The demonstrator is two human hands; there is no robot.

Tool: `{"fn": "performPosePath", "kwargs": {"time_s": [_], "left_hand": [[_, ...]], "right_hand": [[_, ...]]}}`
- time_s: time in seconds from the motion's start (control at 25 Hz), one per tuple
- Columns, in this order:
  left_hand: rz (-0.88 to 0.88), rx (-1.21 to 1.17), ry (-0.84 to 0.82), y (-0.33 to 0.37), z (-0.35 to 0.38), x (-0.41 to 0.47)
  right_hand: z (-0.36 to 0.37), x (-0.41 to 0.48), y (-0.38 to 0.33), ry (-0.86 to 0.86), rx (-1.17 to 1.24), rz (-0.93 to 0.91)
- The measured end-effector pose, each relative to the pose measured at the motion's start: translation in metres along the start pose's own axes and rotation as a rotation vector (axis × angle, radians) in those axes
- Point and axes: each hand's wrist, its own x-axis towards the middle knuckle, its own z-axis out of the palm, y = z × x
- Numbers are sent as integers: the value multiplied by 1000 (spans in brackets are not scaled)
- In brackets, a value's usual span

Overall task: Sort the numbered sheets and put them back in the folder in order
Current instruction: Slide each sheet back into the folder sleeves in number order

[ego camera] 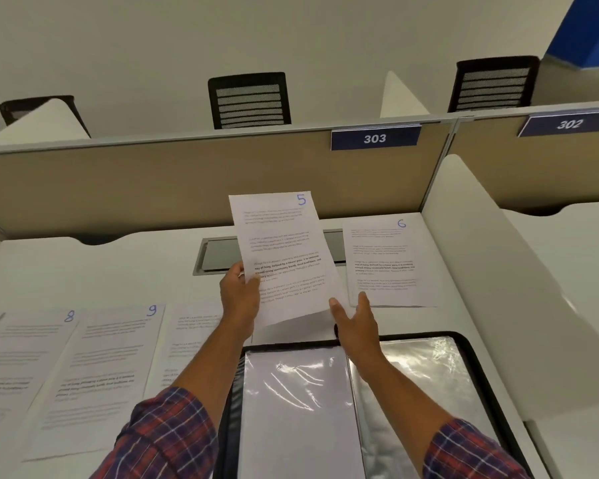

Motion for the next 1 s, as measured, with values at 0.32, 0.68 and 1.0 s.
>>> {"fn": "performPosePath", "kwargs": {"time_s": [0.32, 0.68, 1.0], "left_hand": [[-74, -145, -47, -12, -17, -103], [-176, -263, -194, -61, -16, -221], [-221, -220, -311, -96, 1, -306]], "right_hand": [[-42, -68, 18, -19, 829, 291], [-78, -189, 54, 132, 1074, 324], [-119, -262, 103, 310, 977, 356]]}}
